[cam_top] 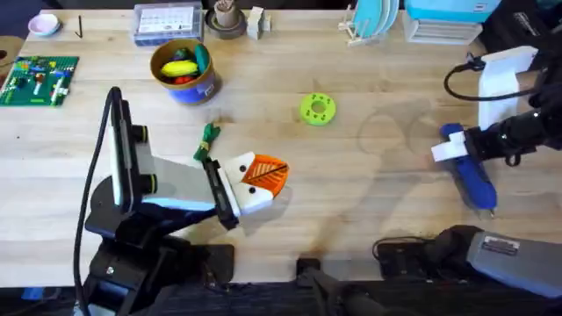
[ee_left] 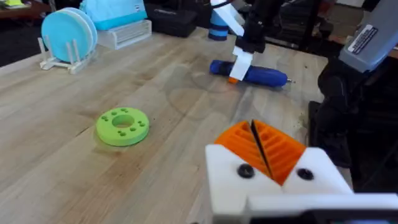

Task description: Pick up the gripper from the table and insert it into the empty holder that is missing its gripper. Then pick up a screw, insert it into the mounting hole, and use the screwdriver to tighten it. Finally, clean up the table by picking up the vegetable and placing it into the bucket.

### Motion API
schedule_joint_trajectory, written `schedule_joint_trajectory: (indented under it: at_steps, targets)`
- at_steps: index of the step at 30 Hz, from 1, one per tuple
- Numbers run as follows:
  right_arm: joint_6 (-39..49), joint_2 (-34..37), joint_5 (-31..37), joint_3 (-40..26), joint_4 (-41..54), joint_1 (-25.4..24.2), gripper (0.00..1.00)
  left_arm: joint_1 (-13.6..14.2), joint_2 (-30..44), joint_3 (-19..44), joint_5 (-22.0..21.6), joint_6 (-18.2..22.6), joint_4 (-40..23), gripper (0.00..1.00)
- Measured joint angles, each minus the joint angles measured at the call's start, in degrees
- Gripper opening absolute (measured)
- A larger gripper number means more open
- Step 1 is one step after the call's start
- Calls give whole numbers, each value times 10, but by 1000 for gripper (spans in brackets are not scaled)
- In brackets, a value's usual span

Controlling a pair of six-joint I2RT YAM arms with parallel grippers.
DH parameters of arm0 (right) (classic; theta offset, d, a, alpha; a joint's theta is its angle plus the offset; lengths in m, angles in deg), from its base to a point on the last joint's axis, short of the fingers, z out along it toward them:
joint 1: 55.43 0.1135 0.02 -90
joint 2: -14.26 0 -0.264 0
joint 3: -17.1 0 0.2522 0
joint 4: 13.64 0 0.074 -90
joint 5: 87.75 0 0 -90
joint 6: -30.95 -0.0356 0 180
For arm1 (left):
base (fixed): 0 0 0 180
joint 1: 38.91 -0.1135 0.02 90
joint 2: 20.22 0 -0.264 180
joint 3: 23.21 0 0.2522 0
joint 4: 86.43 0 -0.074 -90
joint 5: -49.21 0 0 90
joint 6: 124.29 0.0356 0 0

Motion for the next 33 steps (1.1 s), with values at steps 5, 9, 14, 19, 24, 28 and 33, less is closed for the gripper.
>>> schedule_joint_trajectory:
  at_steps: [5,9,14,19,24,28,33]
  targets:
    - [4,0,0,0,1,0,656,0,0,0,0,0,0,10]
    - [7,0,2,0,-2,0,513,0,0,0,0,0,0,10]
    - [10,0,4,0,-3,0,340,0,0,0,0,0,0,10]
    - [11,0,4,0,-3,0,113,0,0,0,0,0,0,10]
    - [11,0,4,0,-2,0,21,0,0,0,0,0,0,10]
    - [11,0,4,0,-3,0,21,0,0,0,0,0,0,10]
    - [11,-7,4,0,-4,0,21,0,0,0,0,0,0,10]
